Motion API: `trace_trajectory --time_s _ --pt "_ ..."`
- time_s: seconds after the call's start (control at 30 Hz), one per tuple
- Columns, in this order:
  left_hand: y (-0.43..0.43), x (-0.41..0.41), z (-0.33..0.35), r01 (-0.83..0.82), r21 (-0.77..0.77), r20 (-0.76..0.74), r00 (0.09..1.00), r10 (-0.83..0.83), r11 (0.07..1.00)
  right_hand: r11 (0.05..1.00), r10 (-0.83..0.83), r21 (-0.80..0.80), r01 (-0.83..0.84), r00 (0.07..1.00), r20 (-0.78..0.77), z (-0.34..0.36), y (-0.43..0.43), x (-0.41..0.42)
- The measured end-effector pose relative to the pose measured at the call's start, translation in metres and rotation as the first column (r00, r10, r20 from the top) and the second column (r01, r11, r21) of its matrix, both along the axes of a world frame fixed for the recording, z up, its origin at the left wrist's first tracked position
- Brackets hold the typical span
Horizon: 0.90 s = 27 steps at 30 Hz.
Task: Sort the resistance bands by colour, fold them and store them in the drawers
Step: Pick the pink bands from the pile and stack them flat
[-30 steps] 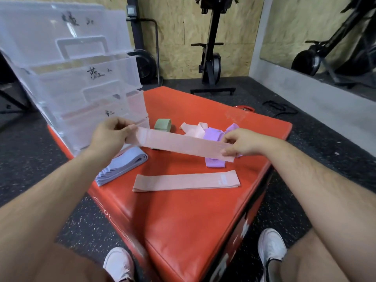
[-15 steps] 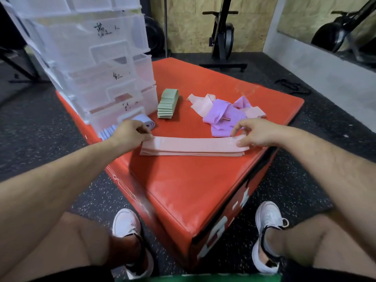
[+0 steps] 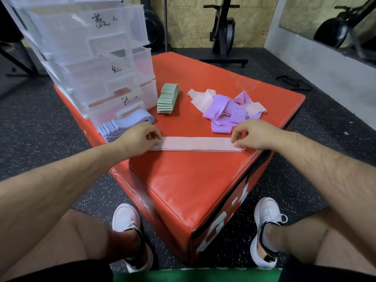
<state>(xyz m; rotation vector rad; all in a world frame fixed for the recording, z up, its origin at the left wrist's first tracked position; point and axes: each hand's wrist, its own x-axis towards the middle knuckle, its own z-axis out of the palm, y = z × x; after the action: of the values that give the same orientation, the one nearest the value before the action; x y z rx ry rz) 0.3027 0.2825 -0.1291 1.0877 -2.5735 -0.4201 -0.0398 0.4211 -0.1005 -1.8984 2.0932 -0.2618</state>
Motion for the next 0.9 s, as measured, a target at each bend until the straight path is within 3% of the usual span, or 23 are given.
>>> trace_trajectory --time_s 0.2,0.33,0.5,0.63,0.8,0.9 --pt "-0.003 -0.005 0.003 -0.056 0.007 0.069 0.996 0.056 0.998 1.0 0.014 0.011 -0.014 1.0 -0.025 0.006 -0.003 0.004" --pt "-0.008 -0.03 0.013 -0.057 -0.04 -0.028 0.998 0.056 0.998 0.99 -0.022 -0.137 0.02 1.0 -0.017 0.009 -0.024 0.016" --pt "-0.023 -0.086 0.021 -0.041 -0.098 -0.1 0.995 0.031 0.994 0.943 0.005 -0.326 -0.06 0.986 -0.167 0.009 -0.071 0.038" --pt "-0.043 -0.125 0.019 -0.002 -0.069 -0.074 0.997 -0.003 0.998 0.969 -0.046 -0.247 -0.034 0.95 -0.31 0.007 -0.114 0.047" --pt "-0.066 -0.164 0.013 -0.023 -0.039 0.034 0.999 0.024 0.999 0.983 -0.177 -0.087 0.159 0.945 -0.276 -0.005 -0.153 0.036" --pt "-0.076 -0.169 0.008 -0.043 -0.017 0.049 0.998 0.044 0.999 0.984 -0.176 -0.075 0.162 0.951 -0.255 -0.008 -0.163 0.032"
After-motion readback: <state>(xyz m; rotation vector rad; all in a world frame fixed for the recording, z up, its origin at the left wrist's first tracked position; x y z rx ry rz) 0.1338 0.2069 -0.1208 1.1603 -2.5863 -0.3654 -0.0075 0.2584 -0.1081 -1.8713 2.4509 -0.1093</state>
